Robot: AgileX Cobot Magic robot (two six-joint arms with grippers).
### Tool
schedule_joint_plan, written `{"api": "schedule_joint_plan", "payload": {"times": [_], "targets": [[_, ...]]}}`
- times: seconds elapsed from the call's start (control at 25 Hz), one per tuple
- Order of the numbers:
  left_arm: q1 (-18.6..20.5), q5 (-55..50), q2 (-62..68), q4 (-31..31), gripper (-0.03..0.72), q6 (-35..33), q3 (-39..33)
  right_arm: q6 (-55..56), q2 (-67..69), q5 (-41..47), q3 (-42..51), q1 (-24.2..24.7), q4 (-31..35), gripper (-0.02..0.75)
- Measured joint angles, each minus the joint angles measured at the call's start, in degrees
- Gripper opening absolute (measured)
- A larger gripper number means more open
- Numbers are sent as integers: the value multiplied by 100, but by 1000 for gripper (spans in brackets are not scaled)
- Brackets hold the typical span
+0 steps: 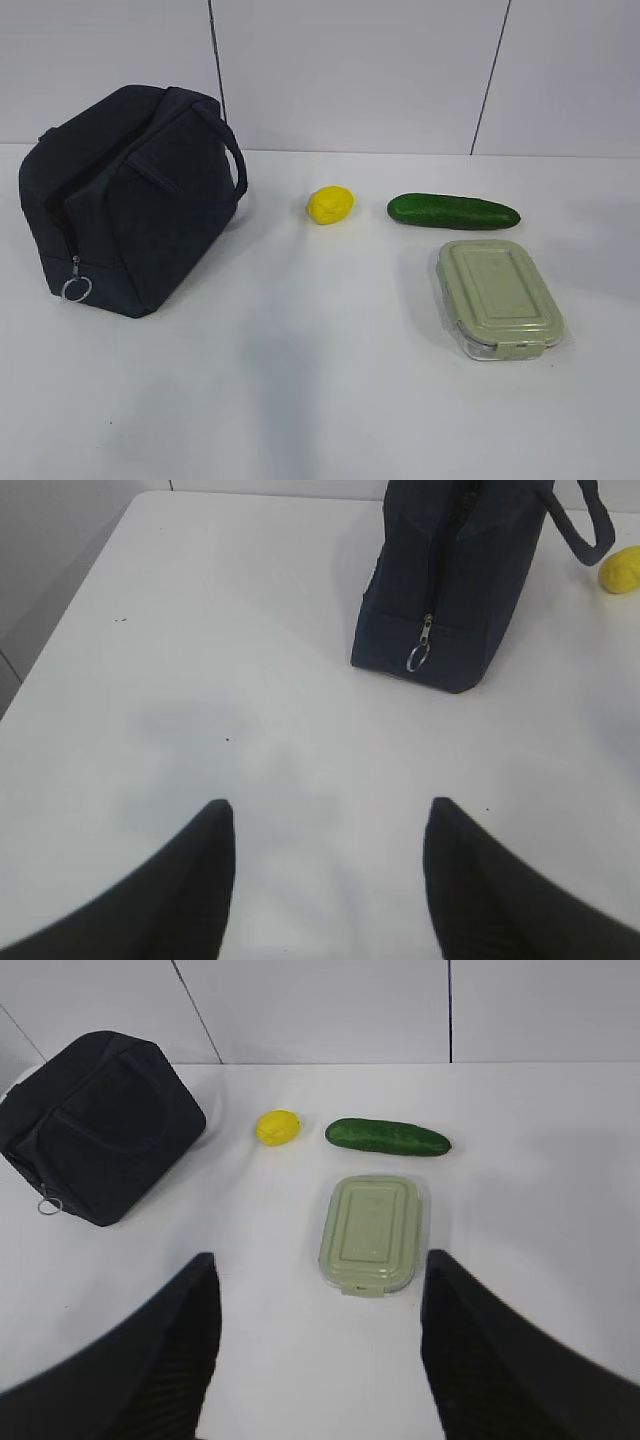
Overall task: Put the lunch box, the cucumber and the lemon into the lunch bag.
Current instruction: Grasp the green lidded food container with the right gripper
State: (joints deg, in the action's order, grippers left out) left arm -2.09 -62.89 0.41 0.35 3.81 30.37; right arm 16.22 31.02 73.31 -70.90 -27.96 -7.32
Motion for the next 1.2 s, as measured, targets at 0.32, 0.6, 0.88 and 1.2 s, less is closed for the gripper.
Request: {"api": "schedule_joint_plan", "payload": {"times": [0.32,0.6,0.88,1.2], "targets": [[0,0,0,21,417,0,0,-946,2087,0,-1436,0,-121,494],[0,0,0,21,417,0,0,-1209,3462,-21,-1889,0,-284,494],[0,0,0,21,416,0,0,-1622,4136,-43,-1887,293,-152,494],[0,0,0,41,414,0,0,-2389,4328,-178,-1887,2254,1865,494]]}}
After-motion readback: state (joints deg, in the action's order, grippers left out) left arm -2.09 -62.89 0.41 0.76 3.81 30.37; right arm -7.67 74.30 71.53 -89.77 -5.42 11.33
